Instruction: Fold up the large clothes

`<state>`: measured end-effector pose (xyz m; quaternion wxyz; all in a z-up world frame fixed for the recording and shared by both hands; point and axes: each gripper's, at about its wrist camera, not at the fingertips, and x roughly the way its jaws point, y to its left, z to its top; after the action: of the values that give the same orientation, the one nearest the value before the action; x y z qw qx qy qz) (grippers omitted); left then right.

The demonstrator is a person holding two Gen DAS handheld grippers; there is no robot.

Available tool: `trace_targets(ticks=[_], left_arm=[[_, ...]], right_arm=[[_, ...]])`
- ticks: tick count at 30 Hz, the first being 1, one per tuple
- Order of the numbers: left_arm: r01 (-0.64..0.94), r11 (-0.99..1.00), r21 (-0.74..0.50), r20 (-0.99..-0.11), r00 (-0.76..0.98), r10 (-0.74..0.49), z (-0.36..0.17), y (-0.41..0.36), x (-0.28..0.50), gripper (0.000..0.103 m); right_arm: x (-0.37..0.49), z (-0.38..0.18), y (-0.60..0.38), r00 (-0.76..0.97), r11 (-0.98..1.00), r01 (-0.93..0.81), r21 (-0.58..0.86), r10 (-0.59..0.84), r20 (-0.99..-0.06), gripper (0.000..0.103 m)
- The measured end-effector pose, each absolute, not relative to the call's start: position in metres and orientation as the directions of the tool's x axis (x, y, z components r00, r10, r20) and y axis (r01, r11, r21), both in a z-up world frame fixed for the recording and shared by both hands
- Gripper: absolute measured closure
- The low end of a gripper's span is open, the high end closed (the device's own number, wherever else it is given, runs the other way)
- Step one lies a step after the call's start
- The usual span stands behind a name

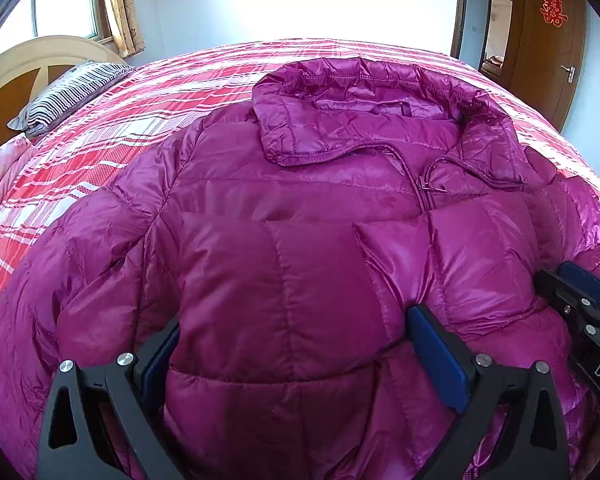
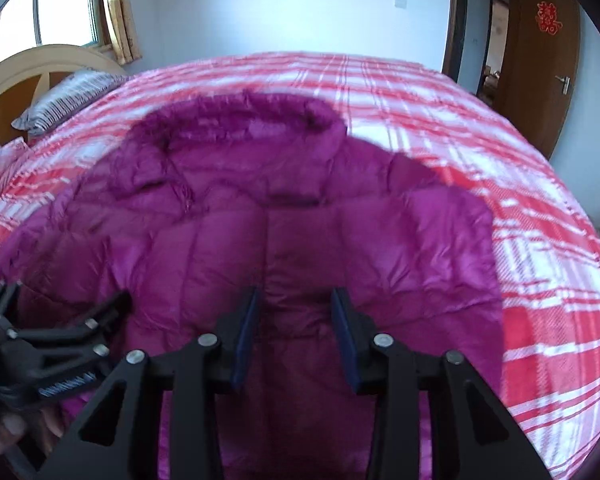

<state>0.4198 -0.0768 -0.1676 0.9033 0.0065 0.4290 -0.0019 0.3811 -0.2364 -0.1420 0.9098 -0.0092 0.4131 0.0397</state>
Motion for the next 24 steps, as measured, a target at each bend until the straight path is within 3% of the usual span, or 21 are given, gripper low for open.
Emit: trace_targets(ticks=[24], left_arm=[[0.013,1.0,0.007,-0.776,0.631,-0.003,-0.168,-0.075,0.421,0.001]], right_arm=[[0.382,-0.153,-0.214,0.659,0.99,-0.071,-0.123,-0.046,-0.751,0.062]])
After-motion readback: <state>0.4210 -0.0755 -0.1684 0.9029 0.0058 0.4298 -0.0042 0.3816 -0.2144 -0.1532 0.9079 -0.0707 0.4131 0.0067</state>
